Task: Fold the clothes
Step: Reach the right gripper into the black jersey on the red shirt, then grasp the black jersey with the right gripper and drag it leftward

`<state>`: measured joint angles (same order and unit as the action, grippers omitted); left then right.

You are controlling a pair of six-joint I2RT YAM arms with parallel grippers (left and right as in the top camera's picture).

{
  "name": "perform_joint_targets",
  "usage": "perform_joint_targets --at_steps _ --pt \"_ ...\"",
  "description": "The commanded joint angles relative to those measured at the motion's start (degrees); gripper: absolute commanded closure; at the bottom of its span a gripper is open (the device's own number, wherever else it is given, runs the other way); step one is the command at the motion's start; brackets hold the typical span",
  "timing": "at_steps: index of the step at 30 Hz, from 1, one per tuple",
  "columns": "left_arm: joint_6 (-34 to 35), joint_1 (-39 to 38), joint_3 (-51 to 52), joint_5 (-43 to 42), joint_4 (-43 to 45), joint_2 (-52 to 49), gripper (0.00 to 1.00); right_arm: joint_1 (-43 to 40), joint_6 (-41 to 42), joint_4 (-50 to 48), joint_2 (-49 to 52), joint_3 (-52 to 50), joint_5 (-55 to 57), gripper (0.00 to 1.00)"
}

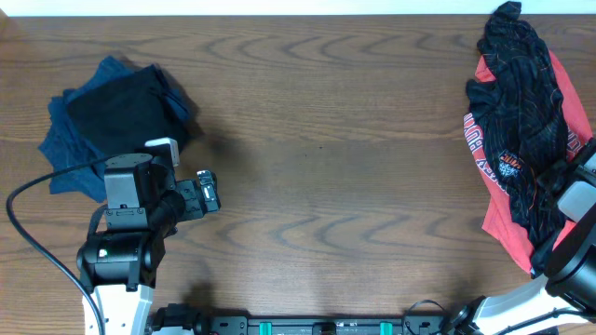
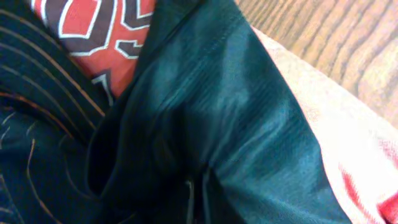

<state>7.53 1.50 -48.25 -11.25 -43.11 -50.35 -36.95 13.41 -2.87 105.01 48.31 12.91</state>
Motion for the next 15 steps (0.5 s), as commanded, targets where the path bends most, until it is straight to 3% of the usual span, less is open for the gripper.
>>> perform_joint_targets --at_steps 1,11,15 --pt "0.28 0.07 -1.22 -0.31 0.07 -0.13 0.02 -0.50 0.28 0.72 0.70 -0.04 -1.53 0.99" --pt "0.28 0.07 -1.22 -0.31 0.33 -0.13 0.02 -0.13 0.26 2.32 -9.27 0.50 -3.19 0.99" --pt "0.28 0.07 -1.22 -0.31 0.31 -0.13 0.02 2.03 -1.68 3.13 -14.99 0.50 -9.55 0.99"
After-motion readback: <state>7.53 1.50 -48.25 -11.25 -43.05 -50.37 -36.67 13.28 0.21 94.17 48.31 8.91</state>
